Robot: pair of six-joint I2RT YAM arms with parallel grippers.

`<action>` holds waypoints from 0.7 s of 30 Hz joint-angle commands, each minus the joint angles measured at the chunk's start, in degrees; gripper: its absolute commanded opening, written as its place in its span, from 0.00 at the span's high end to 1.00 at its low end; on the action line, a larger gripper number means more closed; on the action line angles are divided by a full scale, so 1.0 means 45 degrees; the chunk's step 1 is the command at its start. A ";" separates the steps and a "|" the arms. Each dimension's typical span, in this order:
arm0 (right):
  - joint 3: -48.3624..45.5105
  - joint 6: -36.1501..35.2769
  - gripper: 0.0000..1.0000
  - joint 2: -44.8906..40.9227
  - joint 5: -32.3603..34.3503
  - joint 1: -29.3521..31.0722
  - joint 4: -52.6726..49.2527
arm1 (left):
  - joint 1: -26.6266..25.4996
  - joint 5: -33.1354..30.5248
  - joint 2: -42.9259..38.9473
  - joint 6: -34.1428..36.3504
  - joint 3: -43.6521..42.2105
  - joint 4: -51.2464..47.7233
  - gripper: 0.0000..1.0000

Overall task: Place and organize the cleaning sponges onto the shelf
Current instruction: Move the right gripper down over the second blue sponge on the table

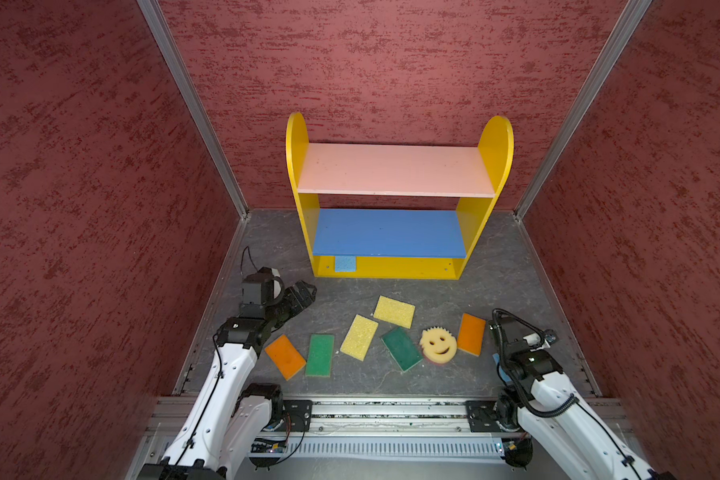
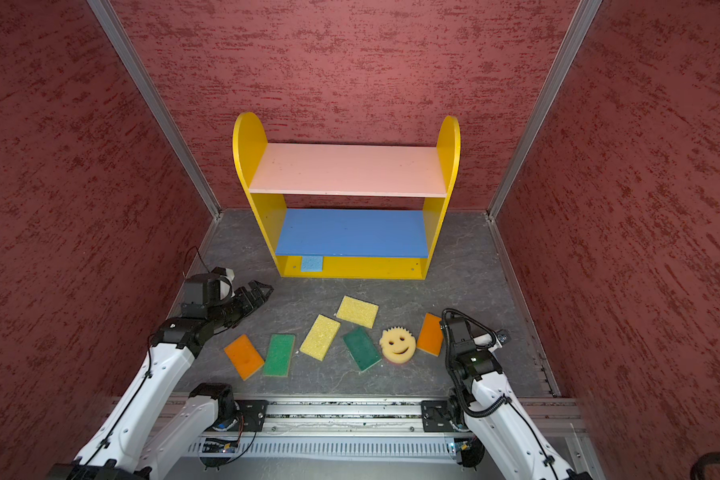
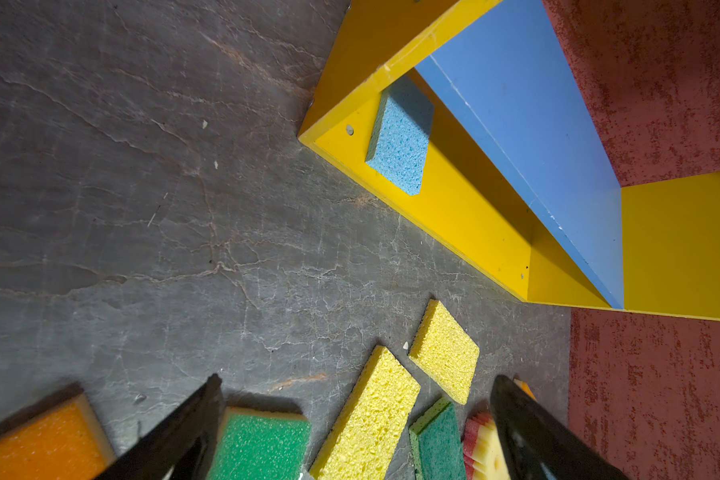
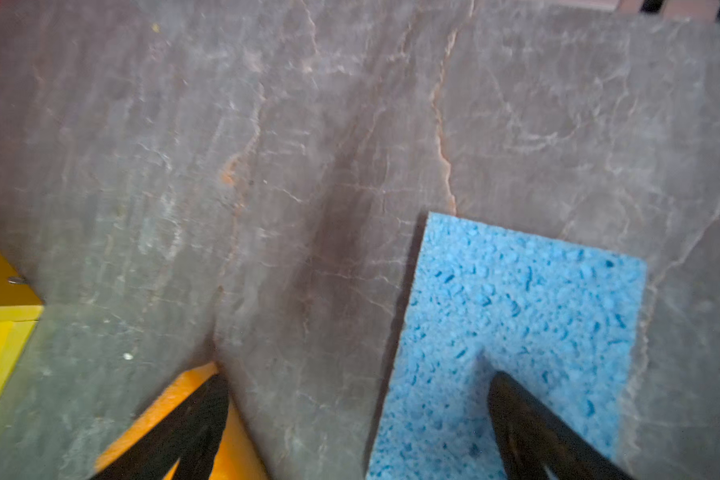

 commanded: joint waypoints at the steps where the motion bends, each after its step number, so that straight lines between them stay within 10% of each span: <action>1: -0.0160 -0.0061 0.01 0.0483 -0.1243 -0.0205 0.1659 | 0.0094 0.0151 0.0005 0.0212 -0.0090 0.0352 0.01; 10: 0.0430 -0.1662 0.10 0.4989 -0.3368 -0.0246 0.7095 | 0.0044 0.0301 0.0188 0.0219 0.0054 0.0281 0.01; 21: 0.3899 -0.4951 0.15 0.8215 -0.4757 -0.0253 0.7673 | 0.0158 0.0210 0.0080 -0.0020 -0.0081 0.0319 0.01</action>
